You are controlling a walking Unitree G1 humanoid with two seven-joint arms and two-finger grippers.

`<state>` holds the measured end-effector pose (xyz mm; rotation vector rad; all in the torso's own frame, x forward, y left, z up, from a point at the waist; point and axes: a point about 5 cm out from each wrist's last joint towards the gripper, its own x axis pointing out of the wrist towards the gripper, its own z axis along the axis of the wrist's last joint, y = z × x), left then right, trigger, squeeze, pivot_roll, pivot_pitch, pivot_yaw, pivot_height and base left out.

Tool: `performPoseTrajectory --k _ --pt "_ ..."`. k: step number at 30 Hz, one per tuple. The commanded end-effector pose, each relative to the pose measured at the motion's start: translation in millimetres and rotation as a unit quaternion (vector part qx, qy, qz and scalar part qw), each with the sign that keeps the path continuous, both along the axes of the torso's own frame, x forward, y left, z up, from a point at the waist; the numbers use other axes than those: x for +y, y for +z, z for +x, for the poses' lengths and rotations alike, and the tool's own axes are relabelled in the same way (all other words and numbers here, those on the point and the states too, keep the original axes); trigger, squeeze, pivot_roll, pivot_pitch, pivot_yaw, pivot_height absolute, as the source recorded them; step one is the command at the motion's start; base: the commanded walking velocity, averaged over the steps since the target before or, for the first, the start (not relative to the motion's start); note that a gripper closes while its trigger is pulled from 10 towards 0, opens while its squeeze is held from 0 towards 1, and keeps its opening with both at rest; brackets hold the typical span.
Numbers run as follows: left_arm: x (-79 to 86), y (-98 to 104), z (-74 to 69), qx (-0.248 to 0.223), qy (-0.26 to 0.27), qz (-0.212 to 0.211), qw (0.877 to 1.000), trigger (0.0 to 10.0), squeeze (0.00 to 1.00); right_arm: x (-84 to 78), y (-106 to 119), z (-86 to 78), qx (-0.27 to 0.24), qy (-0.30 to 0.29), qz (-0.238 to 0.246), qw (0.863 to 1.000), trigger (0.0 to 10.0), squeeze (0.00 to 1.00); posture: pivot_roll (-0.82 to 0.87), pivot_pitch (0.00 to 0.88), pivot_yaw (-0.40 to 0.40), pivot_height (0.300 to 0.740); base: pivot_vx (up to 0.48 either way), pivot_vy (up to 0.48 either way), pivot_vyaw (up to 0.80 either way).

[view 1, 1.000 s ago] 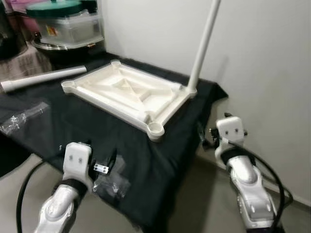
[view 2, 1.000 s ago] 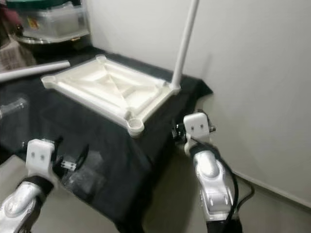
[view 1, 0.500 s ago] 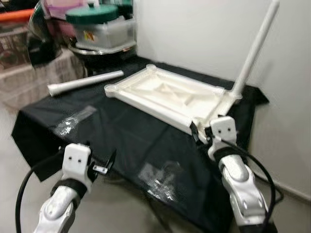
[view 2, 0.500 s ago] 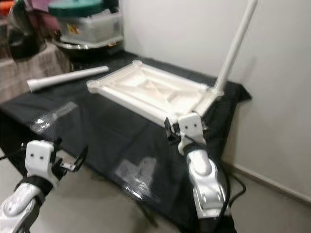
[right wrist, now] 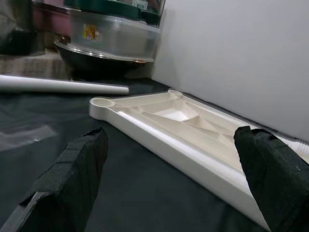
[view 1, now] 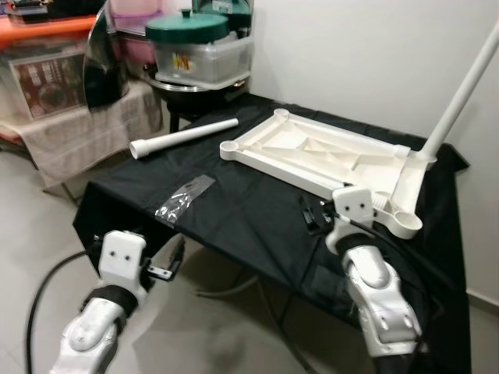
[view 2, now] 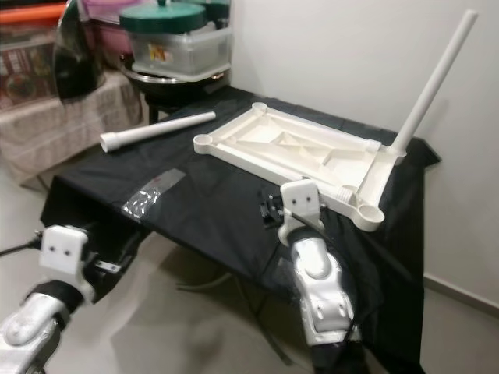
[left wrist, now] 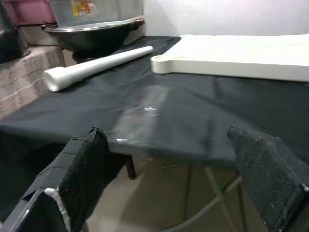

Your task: Building children table

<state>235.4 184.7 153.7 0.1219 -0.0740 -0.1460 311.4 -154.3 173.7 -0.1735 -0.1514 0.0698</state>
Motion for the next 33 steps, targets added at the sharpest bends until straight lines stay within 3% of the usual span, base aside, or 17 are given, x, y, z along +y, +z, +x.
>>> performPoseTrajectory --k 1,18,33 --pt "2.1 -2.9 -0.9 0.007 0.005 0.004 1.000 10.0 0.00 3.0 -2.3 -0.5 0.005 0.006 0.007 1.000 10.0 0.00 0.04 0.000 -0.090 0.740 0.000 0.480 -0.80" --pt "1.6 -2.1 -0.7 -0.001 0.010 0.000 1.000 10.0 0.00 6.4 1.9 0.3 -0.005 0.015 0.006 1.000 10.0 0.00 0.04 0.000 -0.091 0.740 0.000 0.480 -0.80" --pt "0.8 -2.5 -0.7 0.003 0.008 -0.010 1.000 10.0 0.00 10.7 2.6 1.7 -0.011 0.019 -0.003 1.000 10.0 0.00 0.04 0.000 -0.094 0.740 0.000 0.439 0.00"
